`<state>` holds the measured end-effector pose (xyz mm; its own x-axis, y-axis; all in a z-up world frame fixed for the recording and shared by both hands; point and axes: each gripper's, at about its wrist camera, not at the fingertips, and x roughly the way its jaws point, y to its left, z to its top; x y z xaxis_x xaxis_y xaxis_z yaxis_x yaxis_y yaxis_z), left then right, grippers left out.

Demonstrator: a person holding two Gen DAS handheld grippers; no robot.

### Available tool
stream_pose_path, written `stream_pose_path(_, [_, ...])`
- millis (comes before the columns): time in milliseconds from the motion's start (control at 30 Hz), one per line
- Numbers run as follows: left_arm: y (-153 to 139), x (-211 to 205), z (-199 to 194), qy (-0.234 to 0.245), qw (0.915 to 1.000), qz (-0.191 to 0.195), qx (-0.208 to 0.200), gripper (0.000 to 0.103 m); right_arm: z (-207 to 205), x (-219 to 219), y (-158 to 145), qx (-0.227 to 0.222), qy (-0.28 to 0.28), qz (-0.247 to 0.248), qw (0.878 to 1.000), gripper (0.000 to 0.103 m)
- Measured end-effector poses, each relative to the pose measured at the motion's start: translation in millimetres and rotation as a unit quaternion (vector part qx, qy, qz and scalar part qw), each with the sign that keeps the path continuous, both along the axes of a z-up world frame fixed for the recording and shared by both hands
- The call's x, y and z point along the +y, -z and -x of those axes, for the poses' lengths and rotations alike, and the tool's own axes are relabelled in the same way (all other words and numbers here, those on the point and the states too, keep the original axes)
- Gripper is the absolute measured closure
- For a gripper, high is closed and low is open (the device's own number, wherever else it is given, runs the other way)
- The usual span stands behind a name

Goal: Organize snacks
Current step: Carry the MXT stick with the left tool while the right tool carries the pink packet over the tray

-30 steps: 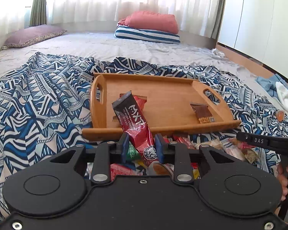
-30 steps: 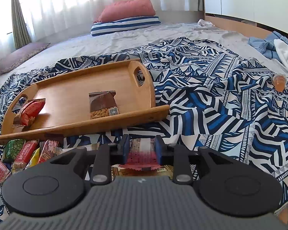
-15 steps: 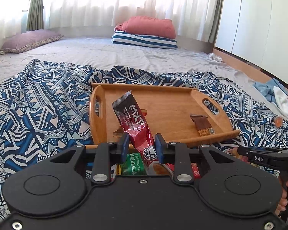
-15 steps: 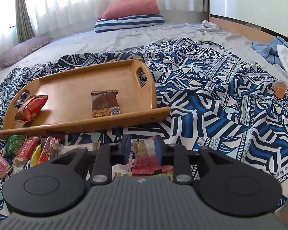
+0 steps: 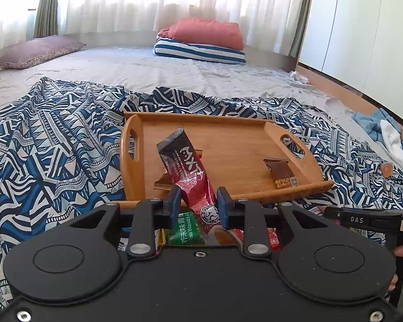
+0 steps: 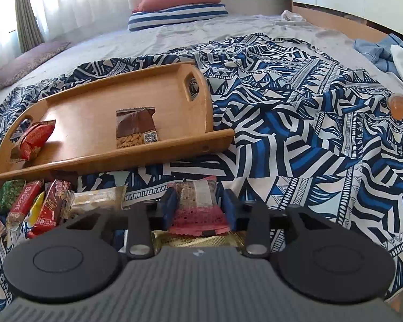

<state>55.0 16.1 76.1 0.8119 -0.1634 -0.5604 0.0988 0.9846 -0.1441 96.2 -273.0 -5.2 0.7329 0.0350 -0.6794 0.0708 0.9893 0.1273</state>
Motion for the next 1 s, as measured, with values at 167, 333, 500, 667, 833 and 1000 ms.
stream_pose_path(167, [-9,-3,-12,0.012,0.9999,0.001,-0.004,0.076,3,2,-20,-0.026,-0.008,0.005,1.000,0.074])
stream_pose_path(333, [-21,-5,-30,0.023,0.9997,0.008,-0.008,0.076,-9,2,-44,-0.044,-0.015,-0.003,0.999,0.090])
stream_pose_path(500, [-28,-9,-34,0.029,0.9994,0.004,-0.016,0.076,-23,0,-48,-0.012,-0.037,0.007,0.999,0.060])
stream_pose_path(667, [-21,-12,-34,0.037,0.9993,0.002,-0.004,0.076,-21,-4,-35,0.033,-0.059,0.023,0.997,0.046])
stream_pose_path(833, [-17,-16,-34,0.044,0.9990,0.003,0.004,0.076,-19,-6,-18,0.071,-0.075,0.018,0.995,0.041])
stream_pose_path(1000, [-16,-18,-37,0.050,0.9987,0.005,0.011,0.076,-19,-9,-6,0.082,-0.089,-0.013,0.993,0.061])
